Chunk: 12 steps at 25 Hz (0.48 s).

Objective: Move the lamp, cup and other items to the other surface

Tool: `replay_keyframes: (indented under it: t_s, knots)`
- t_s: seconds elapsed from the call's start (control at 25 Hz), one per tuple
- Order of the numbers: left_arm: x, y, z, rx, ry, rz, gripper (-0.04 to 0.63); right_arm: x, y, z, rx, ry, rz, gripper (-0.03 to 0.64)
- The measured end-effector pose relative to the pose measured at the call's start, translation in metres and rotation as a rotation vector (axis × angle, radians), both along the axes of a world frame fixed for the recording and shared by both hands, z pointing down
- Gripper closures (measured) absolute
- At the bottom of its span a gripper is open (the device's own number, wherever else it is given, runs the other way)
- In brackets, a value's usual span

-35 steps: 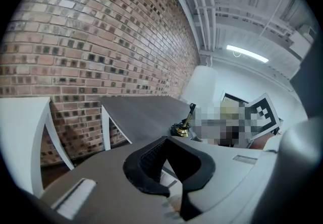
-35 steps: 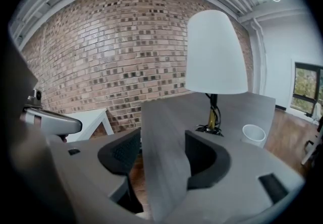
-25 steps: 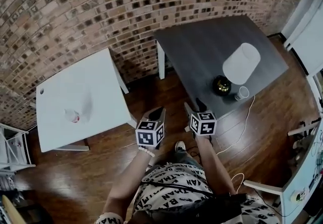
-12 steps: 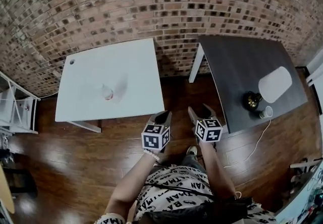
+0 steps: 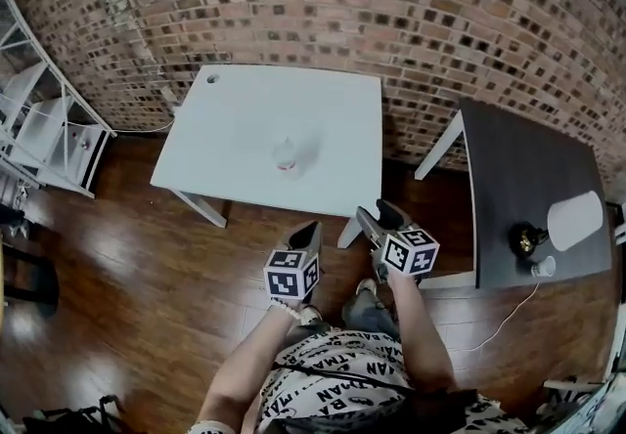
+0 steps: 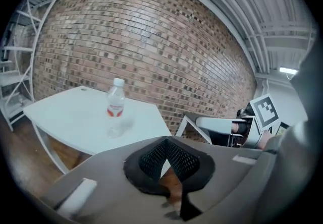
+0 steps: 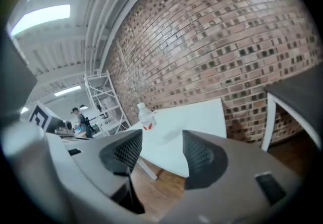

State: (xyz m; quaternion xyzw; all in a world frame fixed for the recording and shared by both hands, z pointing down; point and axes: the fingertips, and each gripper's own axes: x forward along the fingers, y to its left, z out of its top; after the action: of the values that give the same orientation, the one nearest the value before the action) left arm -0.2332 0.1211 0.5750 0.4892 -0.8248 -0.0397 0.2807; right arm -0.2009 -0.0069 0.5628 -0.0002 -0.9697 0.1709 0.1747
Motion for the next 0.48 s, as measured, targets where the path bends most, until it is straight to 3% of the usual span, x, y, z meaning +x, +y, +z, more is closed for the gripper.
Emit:
replay_keyframes:
  t_s: [0.08,0.48]
  knots:
    - [-0.013,0.02,0.0,0.011,0.003,-0.054,0.593,-0.02,0.018,-0.008,-0.006,-0.039,-0.043,0.354]
    - [-0.085,0.065,-0.016,0.028,-0.049,-0.242,0.592,-0.142,0.063,-0.028,0.19,-0.047,-0.24,0.356]
